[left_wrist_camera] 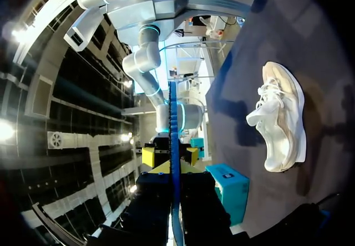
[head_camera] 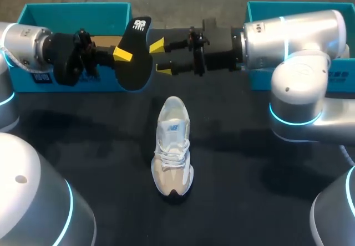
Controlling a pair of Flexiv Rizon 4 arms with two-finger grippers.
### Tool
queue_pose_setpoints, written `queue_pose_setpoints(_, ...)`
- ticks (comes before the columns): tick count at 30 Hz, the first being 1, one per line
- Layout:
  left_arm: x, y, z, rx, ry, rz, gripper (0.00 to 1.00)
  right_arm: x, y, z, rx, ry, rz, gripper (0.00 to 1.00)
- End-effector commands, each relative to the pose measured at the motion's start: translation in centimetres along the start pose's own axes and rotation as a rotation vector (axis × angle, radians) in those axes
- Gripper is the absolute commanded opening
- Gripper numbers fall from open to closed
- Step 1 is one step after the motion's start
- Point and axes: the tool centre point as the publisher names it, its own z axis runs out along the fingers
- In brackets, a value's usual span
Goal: Take the shoe out of the shoebox, open the shoe tongue, remove and reinsert the insole, then place the shoe into the shoebox
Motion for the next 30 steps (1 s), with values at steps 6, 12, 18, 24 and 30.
queue_pose_setpoints(6,0.1,0.0,0.1,-0.002,-0.001,0.002,0.00,0.2,-0.6,2.2,-0.011,-0.009,-0.001,0.47)
queue_pose_setpoints(12,0.1,0.0,0.1,-0.002,-0.001,0.002,0.00,0.2,-1.0,2.6,-0.017,-0.009,-0.002,0.45)
queue_pose_setpoints(18,0.1,0.0,0.1,-0.002,-0.001,0.002,0.00,0.5,-1.0,3.1,-0.020,-0.011,-0.011,0.39)
queue_pose_setpoints(24,0.1,0.0,0.1,-0.002,-0.001,0.002,0.00,0.9,-0.9,3.3,-0.018,-0.015,-0.021,0.35)
queue_pose_setpoints(30,0.1,0.0,0.1,-0.002,-0.001,0.002,0.00,1.1,-0.8,3.5,-0.017,-0.019,-0.026,0.30)
